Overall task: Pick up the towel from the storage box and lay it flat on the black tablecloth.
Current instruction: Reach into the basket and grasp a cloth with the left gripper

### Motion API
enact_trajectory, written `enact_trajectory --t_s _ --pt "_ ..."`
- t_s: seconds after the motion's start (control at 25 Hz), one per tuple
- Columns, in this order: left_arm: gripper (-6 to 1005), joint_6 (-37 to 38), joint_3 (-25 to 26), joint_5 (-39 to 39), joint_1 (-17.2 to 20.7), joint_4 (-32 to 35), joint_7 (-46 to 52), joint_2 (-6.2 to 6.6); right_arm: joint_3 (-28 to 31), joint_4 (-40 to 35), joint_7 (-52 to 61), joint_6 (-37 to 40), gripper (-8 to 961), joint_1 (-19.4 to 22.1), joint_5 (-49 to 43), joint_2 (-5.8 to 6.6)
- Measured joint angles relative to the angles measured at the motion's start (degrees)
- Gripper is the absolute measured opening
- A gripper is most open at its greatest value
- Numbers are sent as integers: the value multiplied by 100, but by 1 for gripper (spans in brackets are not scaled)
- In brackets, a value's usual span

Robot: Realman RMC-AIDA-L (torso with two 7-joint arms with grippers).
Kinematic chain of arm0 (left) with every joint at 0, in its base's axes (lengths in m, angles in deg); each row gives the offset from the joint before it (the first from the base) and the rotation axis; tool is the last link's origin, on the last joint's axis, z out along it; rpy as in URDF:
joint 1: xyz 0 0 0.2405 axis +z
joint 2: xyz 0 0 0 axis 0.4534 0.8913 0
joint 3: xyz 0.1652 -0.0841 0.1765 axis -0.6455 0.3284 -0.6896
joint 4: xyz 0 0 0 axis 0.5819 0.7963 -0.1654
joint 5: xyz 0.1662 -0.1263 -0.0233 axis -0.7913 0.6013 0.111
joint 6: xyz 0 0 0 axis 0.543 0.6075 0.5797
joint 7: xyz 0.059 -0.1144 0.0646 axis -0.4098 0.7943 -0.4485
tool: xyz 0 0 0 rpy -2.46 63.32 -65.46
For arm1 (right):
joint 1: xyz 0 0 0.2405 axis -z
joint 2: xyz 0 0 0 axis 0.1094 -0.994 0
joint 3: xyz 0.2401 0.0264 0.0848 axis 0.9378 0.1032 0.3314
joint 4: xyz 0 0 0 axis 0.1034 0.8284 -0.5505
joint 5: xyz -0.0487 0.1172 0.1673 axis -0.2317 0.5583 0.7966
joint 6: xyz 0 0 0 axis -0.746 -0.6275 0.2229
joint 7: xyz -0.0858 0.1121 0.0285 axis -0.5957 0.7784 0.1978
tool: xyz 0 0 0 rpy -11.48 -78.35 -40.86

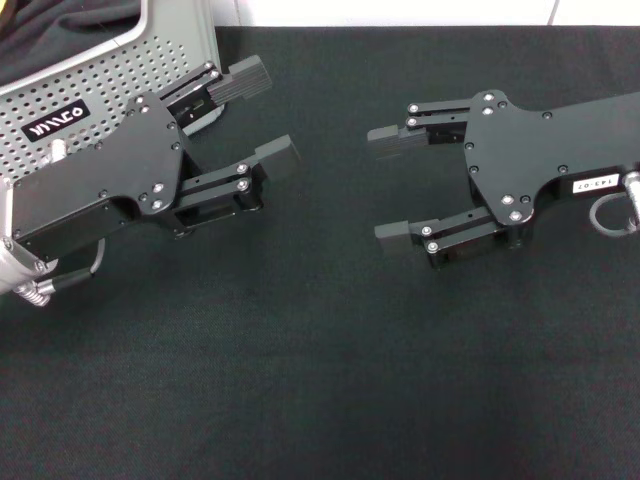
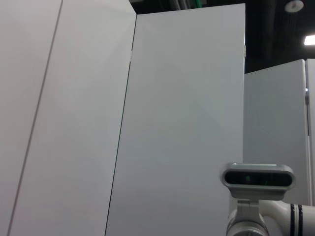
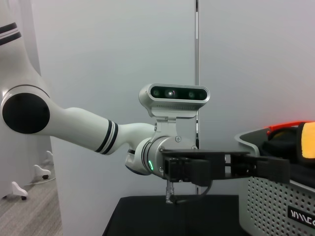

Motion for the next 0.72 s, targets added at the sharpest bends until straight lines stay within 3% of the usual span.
enact_trajectory --t_s 0.48,0.72 --pt "852 18 -24 -295 -147 65 -31 39 -5 18 -8 35 825 12 -22 0" --pt "852 -536 697 -369 -350 -449 -198 25 35 36 -102 -284 825 172 -18 2"
